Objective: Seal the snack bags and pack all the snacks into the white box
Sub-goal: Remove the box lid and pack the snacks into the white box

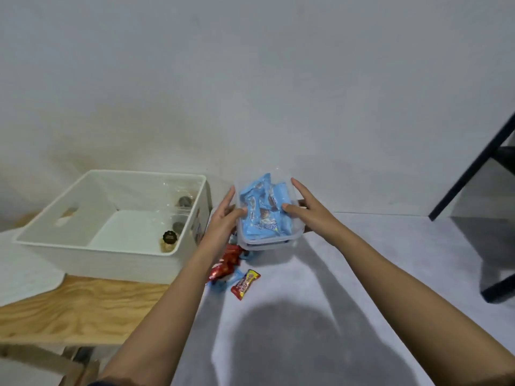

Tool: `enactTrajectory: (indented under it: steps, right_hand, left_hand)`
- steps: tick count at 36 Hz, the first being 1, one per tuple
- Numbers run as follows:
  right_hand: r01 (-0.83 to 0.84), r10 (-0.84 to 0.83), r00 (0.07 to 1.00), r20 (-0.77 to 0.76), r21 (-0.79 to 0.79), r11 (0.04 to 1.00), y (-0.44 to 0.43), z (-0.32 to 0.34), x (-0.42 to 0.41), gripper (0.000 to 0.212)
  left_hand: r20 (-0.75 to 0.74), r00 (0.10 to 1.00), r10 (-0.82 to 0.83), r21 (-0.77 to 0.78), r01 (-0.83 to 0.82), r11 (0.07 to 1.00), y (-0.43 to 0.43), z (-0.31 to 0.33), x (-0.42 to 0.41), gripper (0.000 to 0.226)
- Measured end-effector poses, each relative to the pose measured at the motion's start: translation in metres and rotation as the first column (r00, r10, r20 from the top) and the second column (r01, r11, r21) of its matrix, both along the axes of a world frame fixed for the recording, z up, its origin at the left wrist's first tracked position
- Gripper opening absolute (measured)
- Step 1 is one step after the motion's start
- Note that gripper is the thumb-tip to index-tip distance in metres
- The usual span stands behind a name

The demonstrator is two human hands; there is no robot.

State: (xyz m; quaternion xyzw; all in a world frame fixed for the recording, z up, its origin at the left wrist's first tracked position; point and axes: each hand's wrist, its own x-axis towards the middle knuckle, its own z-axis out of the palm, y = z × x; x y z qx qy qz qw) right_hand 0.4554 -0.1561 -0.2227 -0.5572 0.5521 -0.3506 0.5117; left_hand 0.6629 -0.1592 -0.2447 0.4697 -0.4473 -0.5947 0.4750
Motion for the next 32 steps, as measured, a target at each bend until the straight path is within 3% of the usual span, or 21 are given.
enactTrajectory:
  steps: [11, 15, 27, 32]
  right_hand:
    - [-0.004, 0.004, 1.000, 0.007, -0.059, 0.998, -0.066, 0.023, 0.198, 0.070]
    - [-0.031, 0.031, 1.000, 0.002, -0.013, 0.999, -0.080, 0.022, 0.254, 0.072]
    - [-0.041, 0.042, 0.999, -0.012, 0.078, 0.996, -0.108, -0.011, 0.372, 0.075]
    - [0.040, -0.033, 0.999, -0.042, 0.173, 0.984, -0.120, -0.047, 0.410, 0.078]
  left_hand:
    - [0.096, 0.995, -0.007, -0.008, 0.008, 1.000, -0.065, 0.035, 0.204, 0.063]
    - [0.133, 0.990, -0.048, 0.027, 0.044, 0.999, -0.080, 0.037, 0.262, 0.064]
    - [0.200, 0.979, -0.046, 0.181, 0.009, 0.983, -0.110, 0.010, 0.366, 0.081]
    - [0.197, 0.971, -0.138, 0.248, 0.087, 0.965, -0.131, -0.017, 0.392, 0.083]
